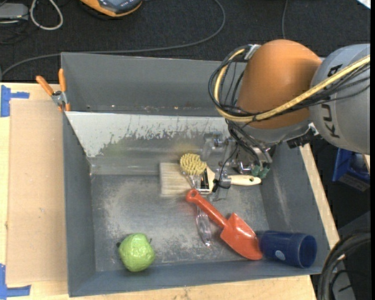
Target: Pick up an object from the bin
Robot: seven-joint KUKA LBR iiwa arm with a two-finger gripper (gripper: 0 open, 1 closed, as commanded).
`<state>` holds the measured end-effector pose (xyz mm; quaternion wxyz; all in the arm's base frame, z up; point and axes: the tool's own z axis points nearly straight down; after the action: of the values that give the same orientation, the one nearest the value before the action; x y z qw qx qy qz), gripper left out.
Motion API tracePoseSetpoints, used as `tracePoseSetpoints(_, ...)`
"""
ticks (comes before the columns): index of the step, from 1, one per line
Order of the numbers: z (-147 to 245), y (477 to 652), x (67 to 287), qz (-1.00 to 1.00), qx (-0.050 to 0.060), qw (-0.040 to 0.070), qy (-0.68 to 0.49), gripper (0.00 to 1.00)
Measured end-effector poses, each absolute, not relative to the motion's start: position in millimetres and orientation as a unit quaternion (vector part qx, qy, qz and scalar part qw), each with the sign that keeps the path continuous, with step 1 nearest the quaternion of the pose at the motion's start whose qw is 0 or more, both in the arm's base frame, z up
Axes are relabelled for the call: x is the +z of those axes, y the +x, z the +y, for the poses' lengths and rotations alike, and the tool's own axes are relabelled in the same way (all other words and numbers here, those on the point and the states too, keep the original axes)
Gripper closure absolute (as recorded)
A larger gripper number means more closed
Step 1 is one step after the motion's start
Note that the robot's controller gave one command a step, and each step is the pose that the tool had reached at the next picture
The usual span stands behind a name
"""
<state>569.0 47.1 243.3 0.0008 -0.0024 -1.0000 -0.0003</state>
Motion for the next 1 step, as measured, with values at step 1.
tracePoseSetpoints(1, 47.1, 569.0, 243.3, -1.000, 0.000, 0.001, -0.002, 0.00)
